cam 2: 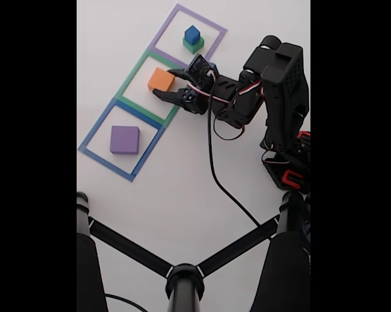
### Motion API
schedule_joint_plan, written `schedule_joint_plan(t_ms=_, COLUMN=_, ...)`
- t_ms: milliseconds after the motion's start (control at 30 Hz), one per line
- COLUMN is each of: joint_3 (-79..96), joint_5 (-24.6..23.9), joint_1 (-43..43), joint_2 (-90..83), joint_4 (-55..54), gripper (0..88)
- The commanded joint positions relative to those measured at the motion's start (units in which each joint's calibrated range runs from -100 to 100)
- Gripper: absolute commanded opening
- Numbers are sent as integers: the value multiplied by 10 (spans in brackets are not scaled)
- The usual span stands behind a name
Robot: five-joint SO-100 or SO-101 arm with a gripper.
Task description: Tower of hanoi
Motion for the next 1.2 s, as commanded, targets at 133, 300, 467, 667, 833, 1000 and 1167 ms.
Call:
schedule_joint_plan(t_ms=133, joint_3=-10, joint_5=0, joint_1=-10, joint_2=-30, joint_4=22, gripper=89)
schedule_joint_plan(t_ms=300, joint_3=4, joint_5=0, joint_1=-18, joint_2=-128, joint_4=108, gripper=93)
schedule_joint_plan(t_ms=467, joint_3=-17, joint_5=0, joint_1=-25, joint_2=-292, joint_4=316, gripper=89)
schedule_joint_plan(t_ms=667, joint_3=-160, joint_5=0, joint_1=-33, joint_2=-472, joint_4=724, gripper=86)
schedule_joint_plan(t_ms=833, joint_3=-356, joint_5=0, joint_1=-36, joint_2=-510, joint_4=1047, gripper=88)
schedule_joint_plan(t_ms=1000, joint_3=-526, joint_5=0, joint_1=-47, joint_2=-509, joint_4=1258, gripper=84)
schedule_joint_plan(t_ms=1167, joint_3=-659, joint_5=0, joint_1=-68, joint_2=-506, joint_4=1401, gripper=85)
